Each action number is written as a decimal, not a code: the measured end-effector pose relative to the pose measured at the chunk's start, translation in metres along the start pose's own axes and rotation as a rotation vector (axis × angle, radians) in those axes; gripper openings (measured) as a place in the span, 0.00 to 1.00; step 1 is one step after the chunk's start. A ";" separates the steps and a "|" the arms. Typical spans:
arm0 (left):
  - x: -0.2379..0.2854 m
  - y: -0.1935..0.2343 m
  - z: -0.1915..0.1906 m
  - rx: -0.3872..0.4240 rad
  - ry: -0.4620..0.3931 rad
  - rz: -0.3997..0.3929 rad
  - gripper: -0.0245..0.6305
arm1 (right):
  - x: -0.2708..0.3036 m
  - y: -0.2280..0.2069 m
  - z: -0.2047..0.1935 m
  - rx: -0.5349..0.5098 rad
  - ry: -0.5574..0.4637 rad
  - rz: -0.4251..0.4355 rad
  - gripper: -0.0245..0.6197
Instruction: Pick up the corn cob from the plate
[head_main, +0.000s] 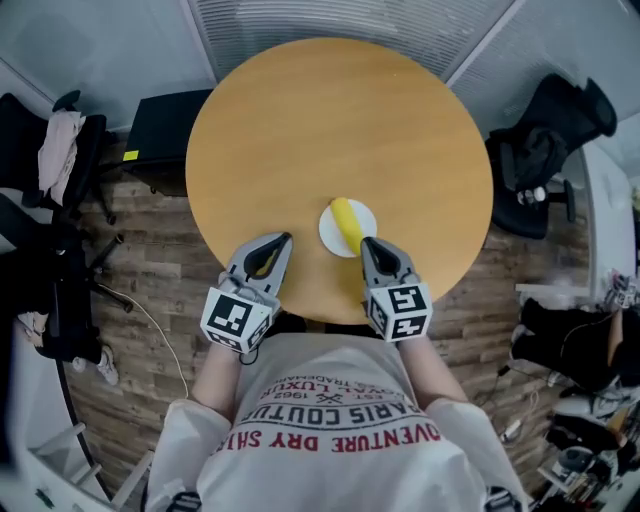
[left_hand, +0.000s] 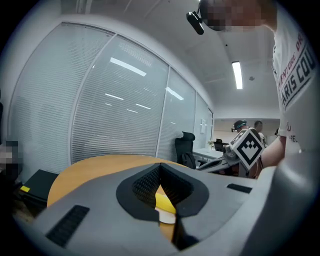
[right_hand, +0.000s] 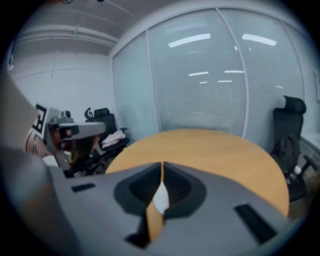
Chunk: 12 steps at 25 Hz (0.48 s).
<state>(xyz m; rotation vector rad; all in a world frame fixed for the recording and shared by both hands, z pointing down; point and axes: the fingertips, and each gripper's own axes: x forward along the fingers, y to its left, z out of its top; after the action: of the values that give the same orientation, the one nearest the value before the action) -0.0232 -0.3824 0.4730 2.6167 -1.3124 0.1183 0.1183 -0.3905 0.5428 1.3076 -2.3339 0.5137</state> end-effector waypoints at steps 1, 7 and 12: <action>0.003 0.005 -0.003 -0.010 0.006 0.025 0.09 | 0.009 -0.003 -0.006 -0.007 0.035 0.024 0.09; 0.013 0.020 -0.033 -0.060 0.065 0.153 0.09 | 0.057 -0.022 -0.055 -0.019 0.265 0.123 0.21; 0.017 0.016 -0.056 -0.108 0.103 0.211 0.09 | 0.088 -0.030 -0.087 -0.035 0.426 0.172 0.40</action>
<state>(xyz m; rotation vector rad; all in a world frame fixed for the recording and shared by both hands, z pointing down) -0.0245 -0.3921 0.5330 2.3450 -1.5107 0.2058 0.1176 -0.4241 0.6659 0.8798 -2.0909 0.7229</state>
